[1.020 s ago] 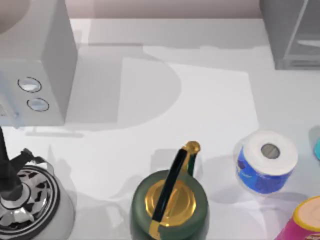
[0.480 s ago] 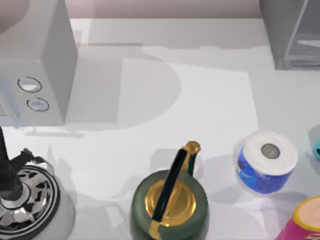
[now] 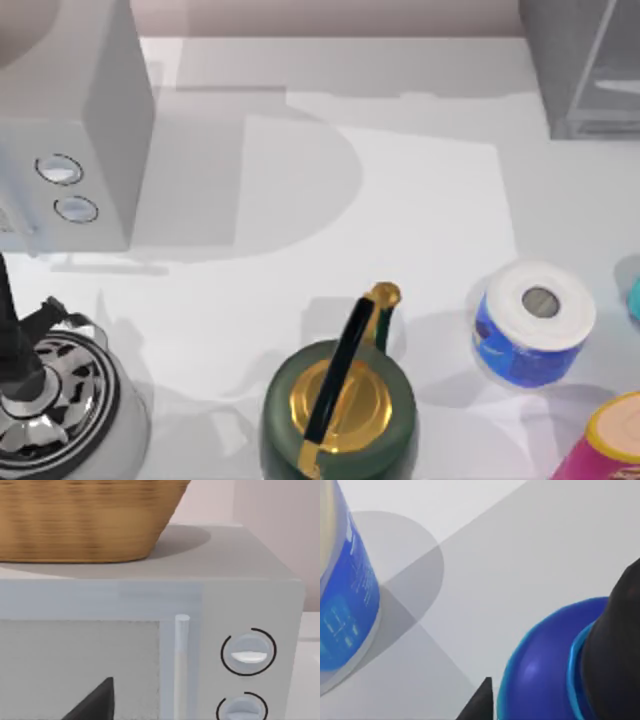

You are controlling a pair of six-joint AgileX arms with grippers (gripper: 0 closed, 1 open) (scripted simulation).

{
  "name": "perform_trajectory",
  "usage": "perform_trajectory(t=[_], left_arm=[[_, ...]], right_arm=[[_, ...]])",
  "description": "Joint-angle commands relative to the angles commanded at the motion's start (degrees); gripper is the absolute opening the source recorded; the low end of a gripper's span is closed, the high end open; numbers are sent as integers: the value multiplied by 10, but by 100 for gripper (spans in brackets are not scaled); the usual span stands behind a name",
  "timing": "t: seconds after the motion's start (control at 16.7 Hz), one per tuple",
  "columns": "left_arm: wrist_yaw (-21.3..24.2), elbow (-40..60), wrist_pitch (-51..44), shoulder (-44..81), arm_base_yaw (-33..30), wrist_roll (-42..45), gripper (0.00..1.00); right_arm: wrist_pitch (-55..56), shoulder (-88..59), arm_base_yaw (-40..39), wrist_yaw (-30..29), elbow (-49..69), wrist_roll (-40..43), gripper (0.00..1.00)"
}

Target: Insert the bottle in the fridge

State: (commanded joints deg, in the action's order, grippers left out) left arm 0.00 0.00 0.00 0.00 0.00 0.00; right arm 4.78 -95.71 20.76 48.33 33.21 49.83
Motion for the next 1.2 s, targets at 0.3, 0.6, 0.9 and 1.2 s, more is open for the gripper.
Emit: perform_trajectory(t=[0.3, 0.6, 0.9, 1.2], left_arm=[[0, 0, 0, 0, 0, 0, 100], [0, 0, 0, 0, 0, 0, 100], [0, 0, 0, 0, 0, 0, 100], [0, 0, 0, 0, 0, 0, 100]], right_arm=[[0, 0, 0, 0, 0, 0, 1], [0, 0, 0, 0, 0, 0, 1], [-8, -5, 5, 1, 5, 6, 1], [-135, -33, 54, 11, 79, 108, 1]])
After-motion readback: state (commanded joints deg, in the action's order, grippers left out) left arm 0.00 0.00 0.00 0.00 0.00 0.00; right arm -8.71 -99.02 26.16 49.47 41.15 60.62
